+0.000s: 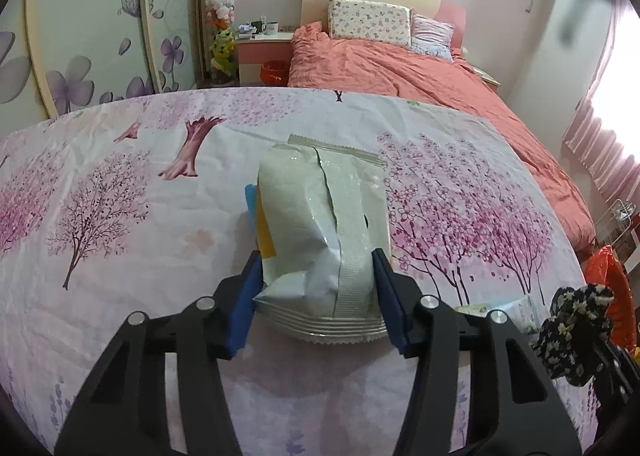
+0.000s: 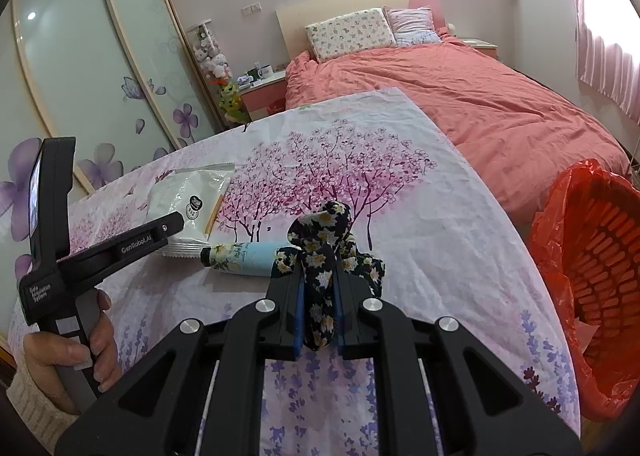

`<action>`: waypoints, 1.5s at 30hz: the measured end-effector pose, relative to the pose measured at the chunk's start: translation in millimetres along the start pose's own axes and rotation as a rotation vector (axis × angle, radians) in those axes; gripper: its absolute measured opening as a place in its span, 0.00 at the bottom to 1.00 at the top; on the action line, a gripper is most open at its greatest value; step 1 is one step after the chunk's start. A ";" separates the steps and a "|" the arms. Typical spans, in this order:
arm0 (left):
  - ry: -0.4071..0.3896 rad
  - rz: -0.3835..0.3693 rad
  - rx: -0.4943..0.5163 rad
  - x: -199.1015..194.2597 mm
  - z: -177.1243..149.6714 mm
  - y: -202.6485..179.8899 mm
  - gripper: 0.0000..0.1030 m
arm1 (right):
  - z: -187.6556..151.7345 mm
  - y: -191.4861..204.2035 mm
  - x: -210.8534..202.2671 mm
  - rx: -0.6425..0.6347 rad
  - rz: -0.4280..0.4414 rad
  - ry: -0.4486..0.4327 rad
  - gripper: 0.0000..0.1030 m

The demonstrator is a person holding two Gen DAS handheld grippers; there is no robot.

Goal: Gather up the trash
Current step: 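Carry the snack bag and floral cloth with both tools over the orange basket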

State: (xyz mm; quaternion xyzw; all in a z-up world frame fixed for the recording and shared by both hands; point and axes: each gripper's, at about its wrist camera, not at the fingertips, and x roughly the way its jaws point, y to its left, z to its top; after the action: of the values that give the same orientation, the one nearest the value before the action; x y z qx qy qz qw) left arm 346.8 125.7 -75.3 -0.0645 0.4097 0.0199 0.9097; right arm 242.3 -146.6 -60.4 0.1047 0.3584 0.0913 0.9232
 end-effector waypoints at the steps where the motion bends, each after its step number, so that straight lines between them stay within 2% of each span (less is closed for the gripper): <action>1: -0.005 -0.005 0.000 -2.4 0.1 0.6 0.51 | 0.3 -0.2 -1.1 0.001 0.000 -0.002 0.11; 12: -0.085 -0.020 0.037 -48.0 0.1 -1.6 0.50 | 2.3 -4.6 -20.3 0.018 0.003 -0.037 0.11; 23: -0.164 -0.052 0.111 -110.6 -17.0 -23.5 0.50 | 6.1 -13.8 -65.7 0.039 0.004 -0.131 0.11; 27: -0.177 -0.094 0.142 -130.0 -26.4 -34.7 0.50 | 5.0 -18.7 -87.9 0.053 -0.023 -0.184 0.11; 36: -0.195 -0.203 0.206 -160.1 -44.6 -66.8 0.50 | 0.3 -41.9 -114.8 0.126 -0.057 -0.241 0.11; 45: -0.177 -0.300 0.254 -159.4 -56.0 -131.7 0.50 | -5.1 -93.4 -140.3 0.163 -0.123 -0.294 0.11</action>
State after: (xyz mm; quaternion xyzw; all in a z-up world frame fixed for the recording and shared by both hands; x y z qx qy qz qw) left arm 211.2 -9.6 20.5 -0.0078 0.3134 -0.1619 0.9357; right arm 145.6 -269.9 1.9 0.1691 0.2314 -0.0112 0.9580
